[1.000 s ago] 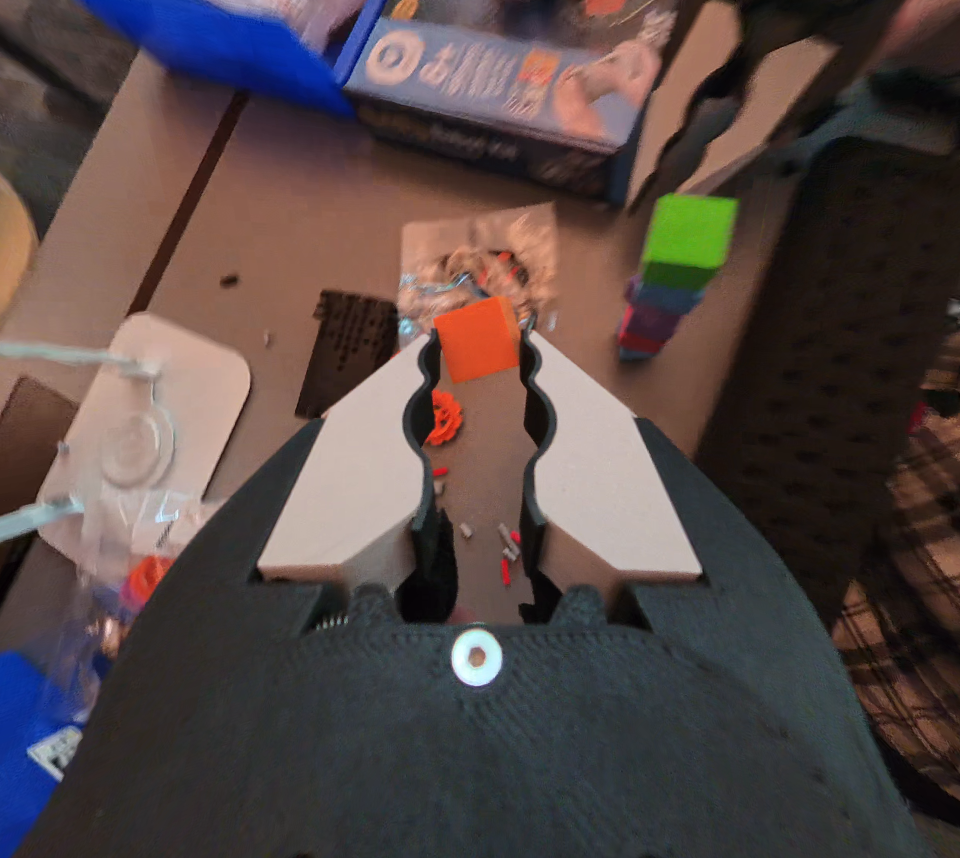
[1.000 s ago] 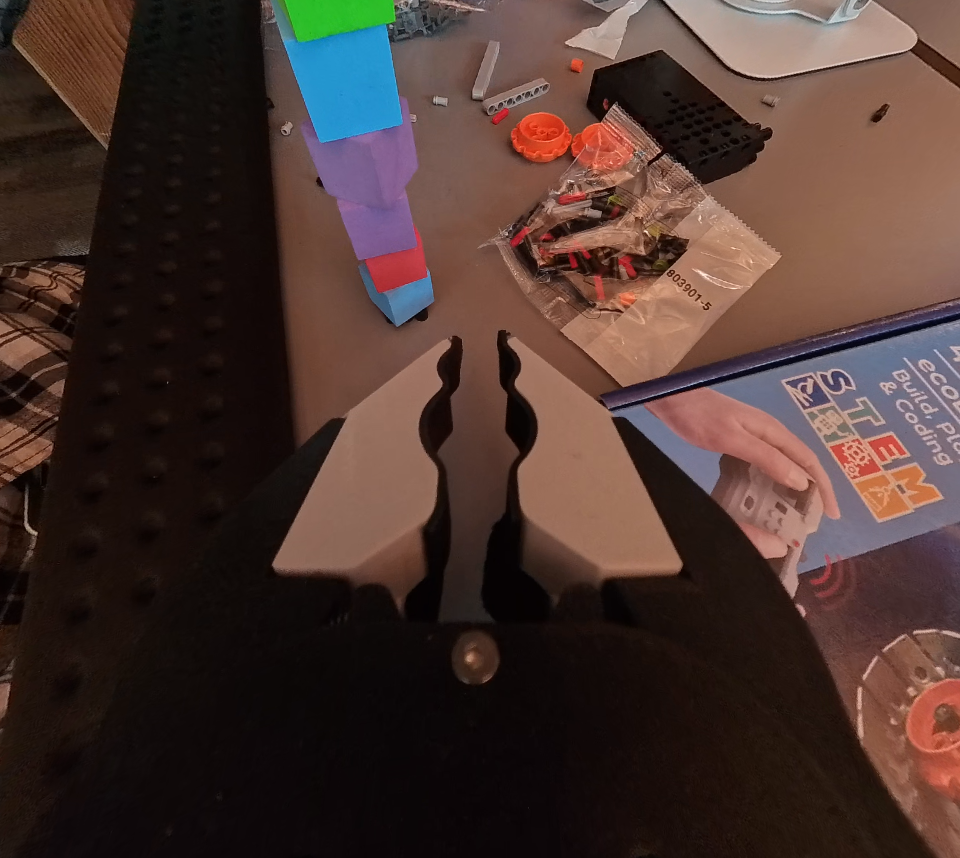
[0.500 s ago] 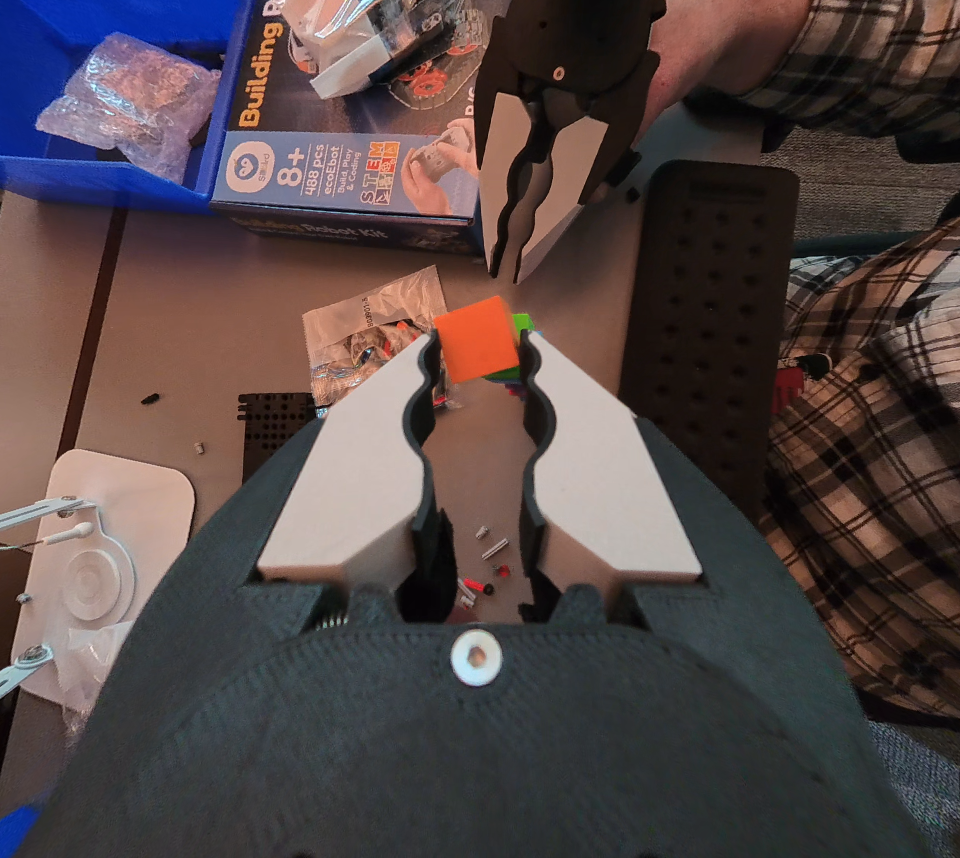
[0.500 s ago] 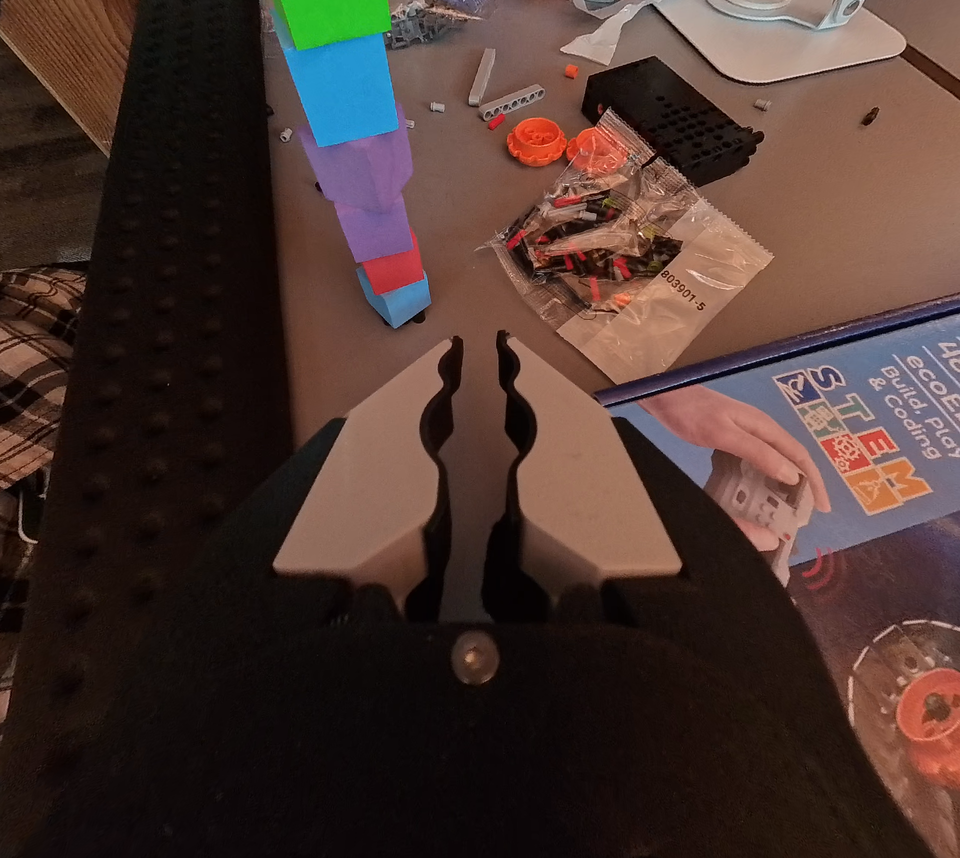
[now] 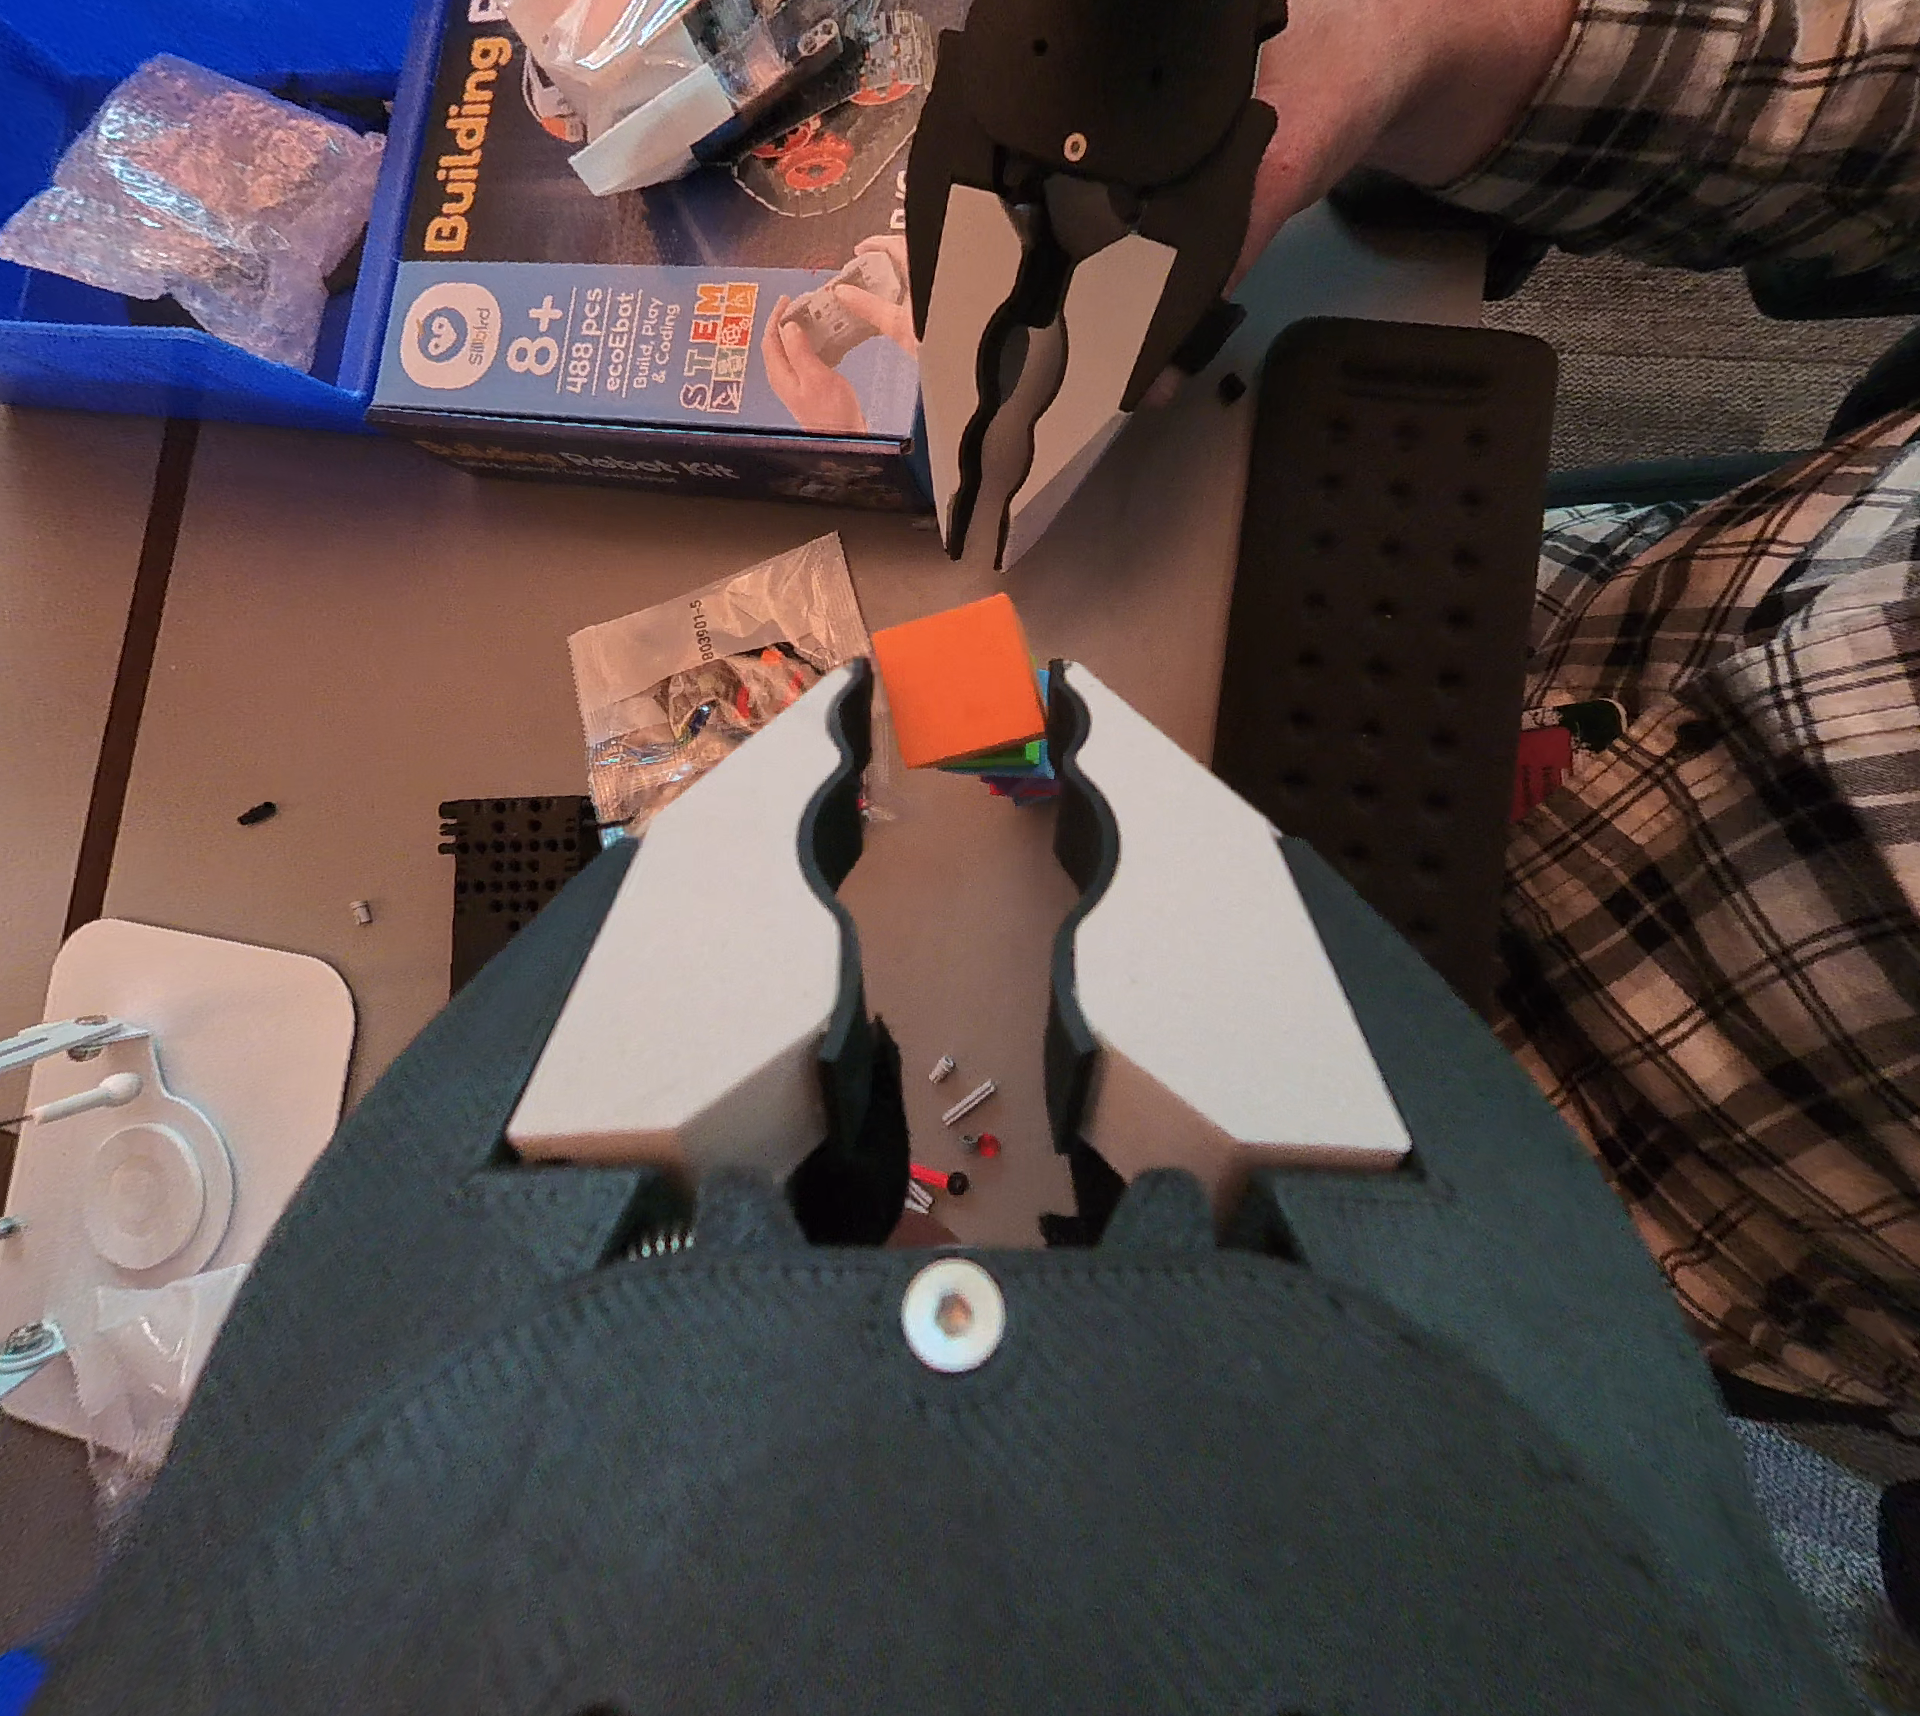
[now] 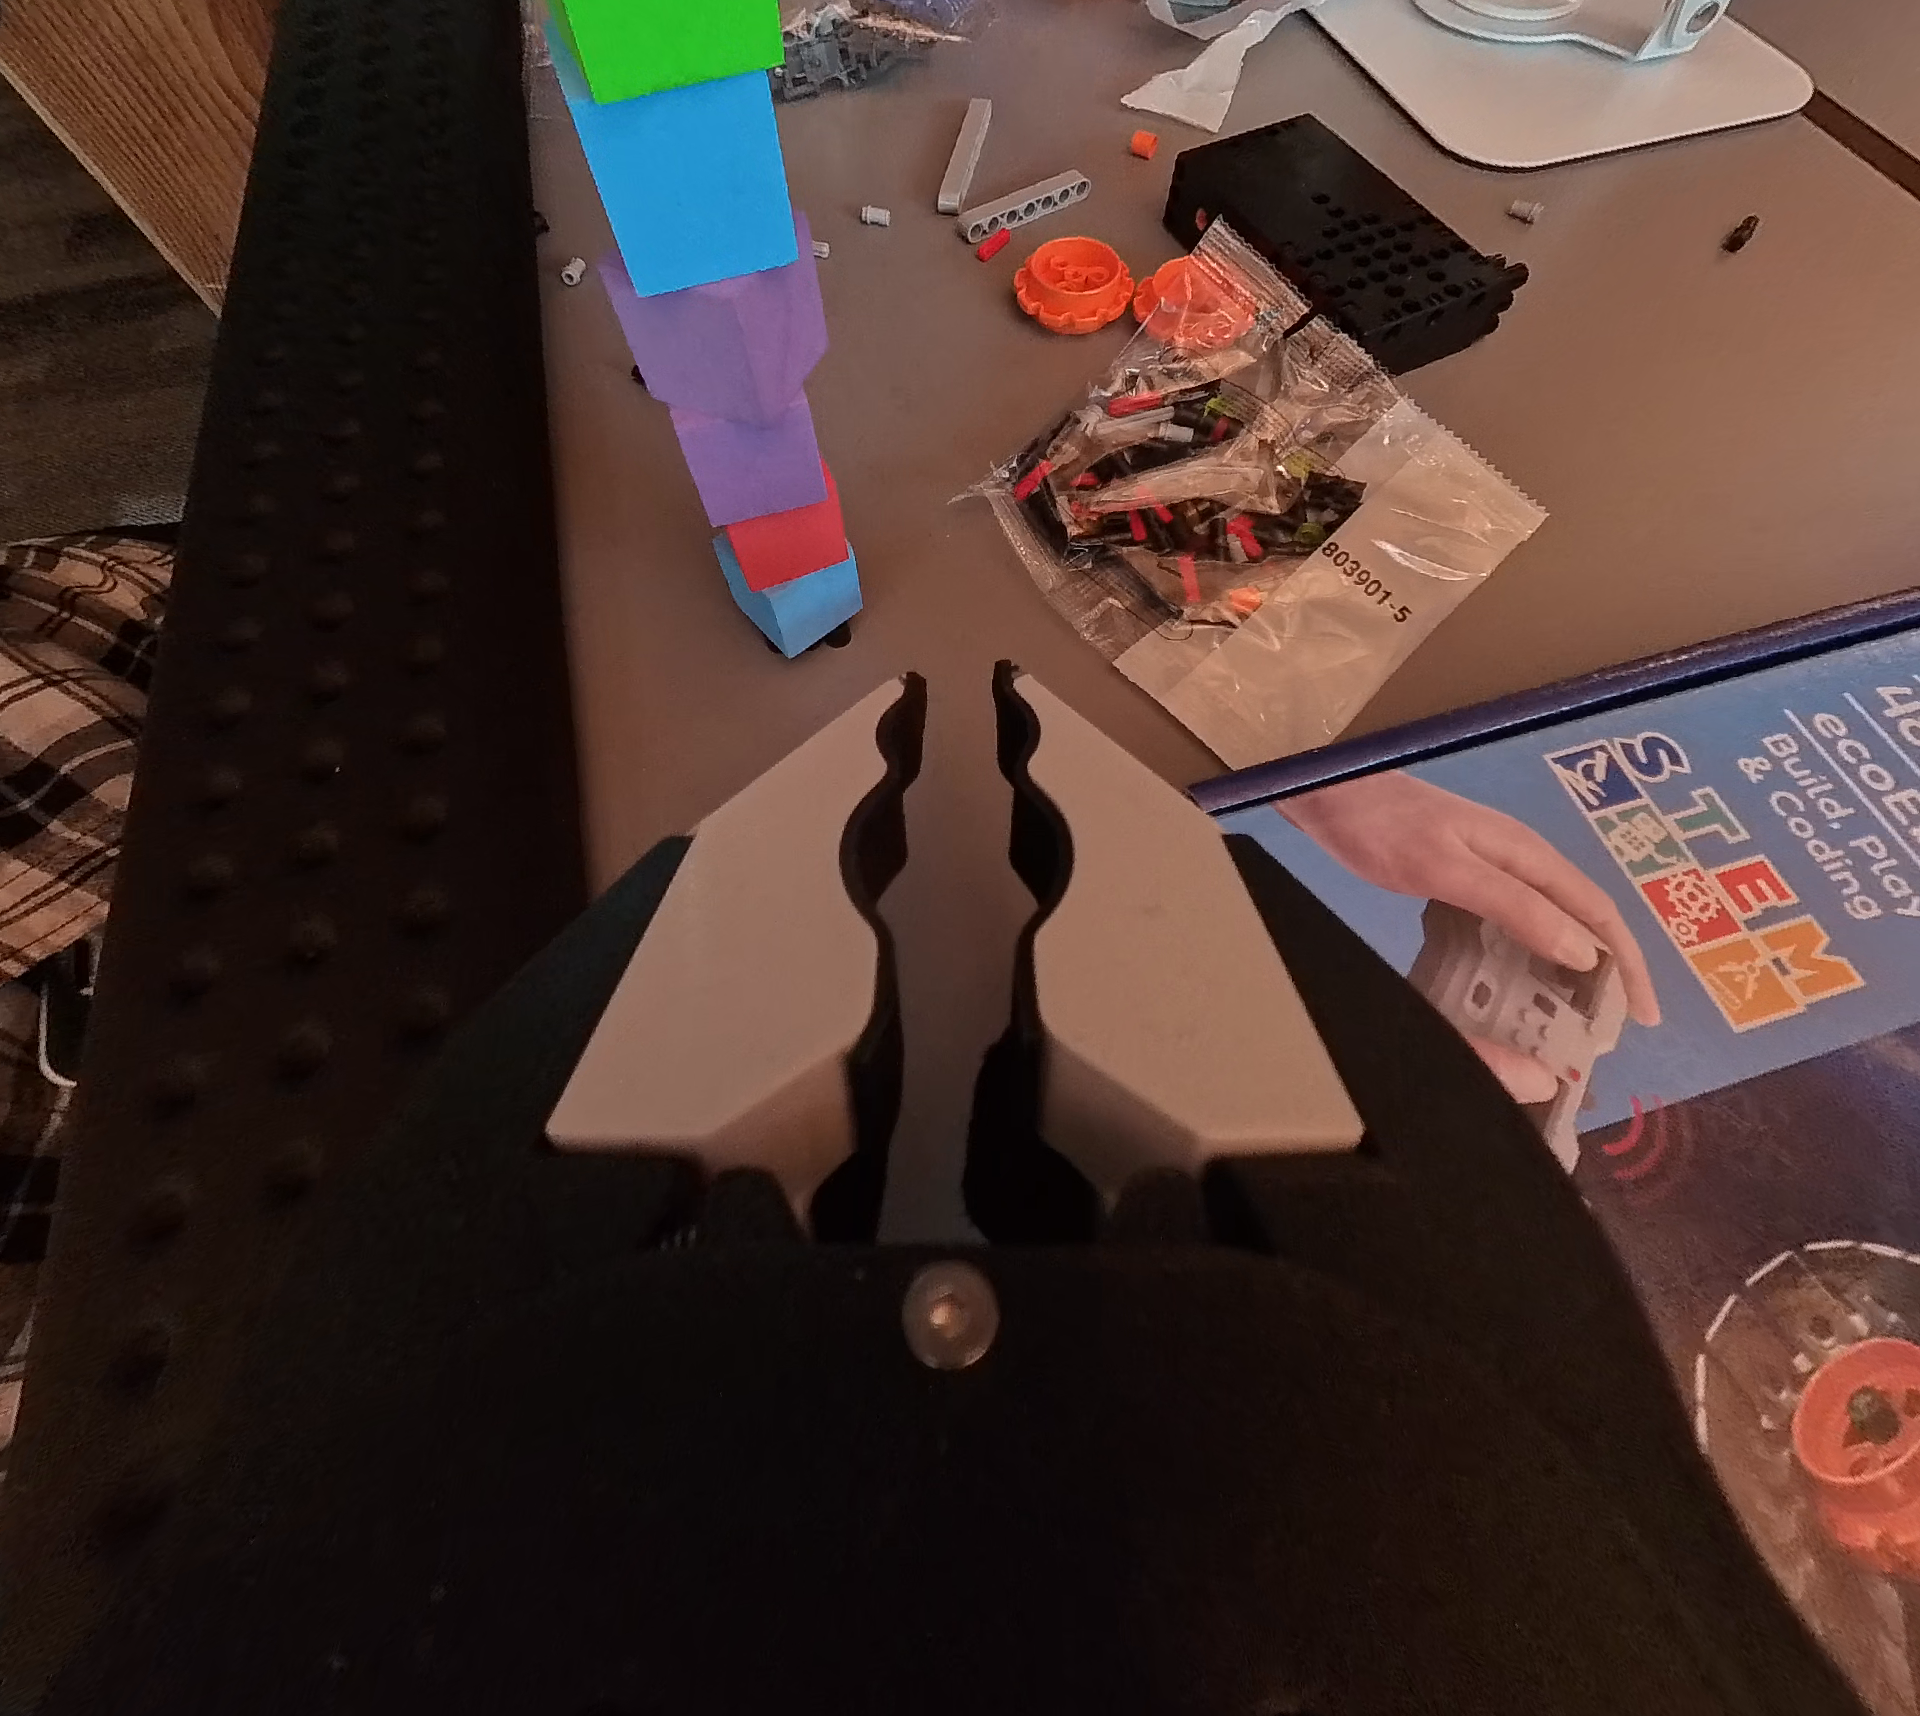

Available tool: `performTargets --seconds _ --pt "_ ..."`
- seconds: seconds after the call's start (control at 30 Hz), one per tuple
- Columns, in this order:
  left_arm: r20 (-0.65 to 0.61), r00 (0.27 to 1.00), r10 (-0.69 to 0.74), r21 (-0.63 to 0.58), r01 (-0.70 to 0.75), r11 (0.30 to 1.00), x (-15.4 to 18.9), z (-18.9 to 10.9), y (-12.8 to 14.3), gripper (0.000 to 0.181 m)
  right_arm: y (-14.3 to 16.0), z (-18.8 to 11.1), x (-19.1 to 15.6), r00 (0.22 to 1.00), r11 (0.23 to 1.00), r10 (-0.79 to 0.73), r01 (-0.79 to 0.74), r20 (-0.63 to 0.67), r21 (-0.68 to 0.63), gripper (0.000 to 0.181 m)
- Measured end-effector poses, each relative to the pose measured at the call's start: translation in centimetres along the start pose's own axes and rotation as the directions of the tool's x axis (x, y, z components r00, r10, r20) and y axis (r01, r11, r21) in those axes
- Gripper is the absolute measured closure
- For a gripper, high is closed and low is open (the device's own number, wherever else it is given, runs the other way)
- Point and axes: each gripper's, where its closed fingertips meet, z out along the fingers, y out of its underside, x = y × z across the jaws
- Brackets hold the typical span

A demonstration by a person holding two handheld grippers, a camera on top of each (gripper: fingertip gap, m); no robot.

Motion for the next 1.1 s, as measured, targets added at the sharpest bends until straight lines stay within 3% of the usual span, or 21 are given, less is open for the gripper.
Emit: performTargets --seconds 0.27,0.43,0.57,0.7,0.83,0.93,1.1 --pt "0.094 0.995 -0.045 0.094 0.036 0.995 -0.8 -2.5 -0.1 0.137 -0.1 -0.1 0.0 1.000 1.000 -0.001 0.001 -0.003 0.004 0.169" --pt "0.043 0.999 -0.028 0.131 0.022 0.991 2.3 -3.8 1.8 0.150 -0.1 -0.3 0.3 1.000 1.000 0.009 -0.009 -0.010 0.012 0.169" --pt "-0.032 0.999 -0.023 0.089 0.026 0.996 5.7 -1.6 5.0 0.158 -0.1 -0.3 0.2 1.000 1.000 0.008 -0.008 -0.010 0.013 0.169" --pt "-0.082 0.994 -0.073 0.104 0.082 0.991 7.6 1.7 6.5 0.165 -0.2 -0.3 0.2 1.000 1.000 0.005 -0.005 -0.009 0.012 0.169" --pt "-0.039 0.995 -0.092 0.036 0.094 0.995 7.0 5.2 8.5 0.173 -0.1 -0.3 0.2 1.000 1.000 0.009 -0.009 -0.009 0.013 0.169" --pt "-0.082 0.992 -0.100 0.024 0.102 0.995 7.4 7.2 9.1 0.176 -0.1 -0.4 0.3 1.000 1.000 0.012 -0.012 -0.011 0.016 0.169" --pt "-0.083 0.992 -0.092 0.018 0.094 0.995 6.8 8.7 9.5 0.180 -0.1 -0.5 0.3 1.000 1.000 0.015 -0.015 -0.013 0.020 0.170"
